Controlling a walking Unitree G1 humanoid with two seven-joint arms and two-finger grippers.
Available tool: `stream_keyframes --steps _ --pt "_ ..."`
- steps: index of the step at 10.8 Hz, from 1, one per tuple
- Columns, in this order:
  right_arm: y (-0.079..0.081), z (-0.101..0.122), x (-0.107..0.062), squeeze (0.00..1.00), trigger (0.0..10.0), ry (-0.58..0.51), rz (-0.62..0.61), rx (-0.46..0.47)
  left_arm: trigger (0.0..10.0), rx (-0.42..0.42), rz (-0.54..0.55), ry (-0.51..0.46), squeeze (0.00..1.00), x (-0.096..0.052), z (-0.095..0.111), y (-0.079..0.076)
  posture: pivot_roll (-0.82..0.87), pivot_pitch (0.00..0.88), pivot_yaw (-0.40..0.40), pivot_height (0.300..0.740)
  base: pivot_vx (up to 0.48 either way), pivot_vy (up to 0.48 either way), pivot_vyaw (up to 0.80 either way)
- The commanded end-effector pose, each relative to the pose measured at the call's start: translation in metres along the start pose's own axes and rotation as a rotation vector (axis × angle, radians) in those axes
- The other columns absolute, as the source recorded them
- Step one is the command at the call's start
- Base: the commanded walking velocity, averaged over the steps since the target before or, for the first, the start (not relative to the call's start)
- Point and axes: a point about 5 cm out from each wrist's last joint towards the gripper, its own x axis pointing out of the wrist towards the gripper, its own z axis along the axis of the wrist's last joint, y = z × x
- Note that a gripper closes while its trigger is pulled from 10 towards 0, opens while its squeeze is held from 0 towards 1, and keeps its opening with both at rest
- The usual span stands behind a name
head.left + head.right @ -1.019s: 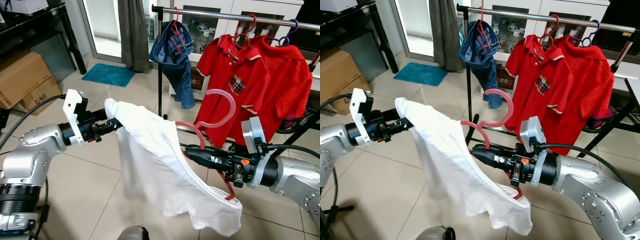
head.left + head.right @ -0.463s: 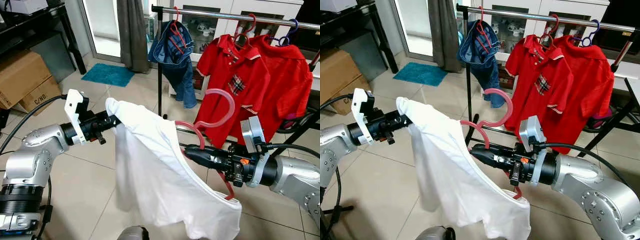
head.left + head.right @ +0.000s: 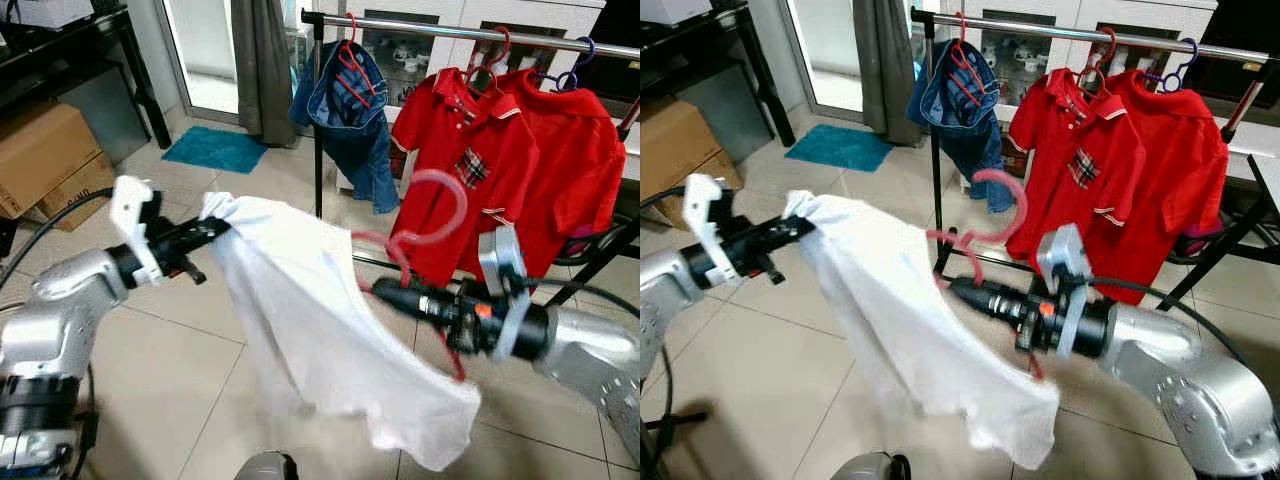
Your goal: Hang hanger
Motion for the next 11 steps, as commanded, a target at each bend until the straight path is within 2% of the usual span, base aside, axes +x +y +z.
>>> stream_keyframes --steps 1,5,8,11 --pt "-0.007 0.01 -0.005 0.0 10.0 -0.052 -0.064 -0.042 0.0 0.006 0.088 -0.02 0.0 -0.009 0.0 0.008 0.03 0.032 0.066 0.74 0.0 0.0 0.0" --pt "-0.009 0.016 -0.006 0.0 10.0 -0.092 -0.088 -0.046 0.0 -0.002 0.286 -0.079 0.0 -0.021 -0.003 0.023 0.03 0.038 0.067 0.74 0.0 0.0 0.0" --pt "-0.01 0.017 -0.007 0.0 10.0 -0.1 -0.092 -0.047 0.0 0.012 0.418 -0.073 0.0 -0.026 -0.007 0.035 0.03 0.039 0.067 0.74 0.0 0.0 0.0" --pt "-0.009 0.017 -0.007 0.0 10.0 -0.098 -0.09 -0.047 0.0 0.019 0.456 -0.076 0.0 -0.026 -0.006 0.039 0.03 0.038 0.068 0.74 0.0 0.0 0.0"
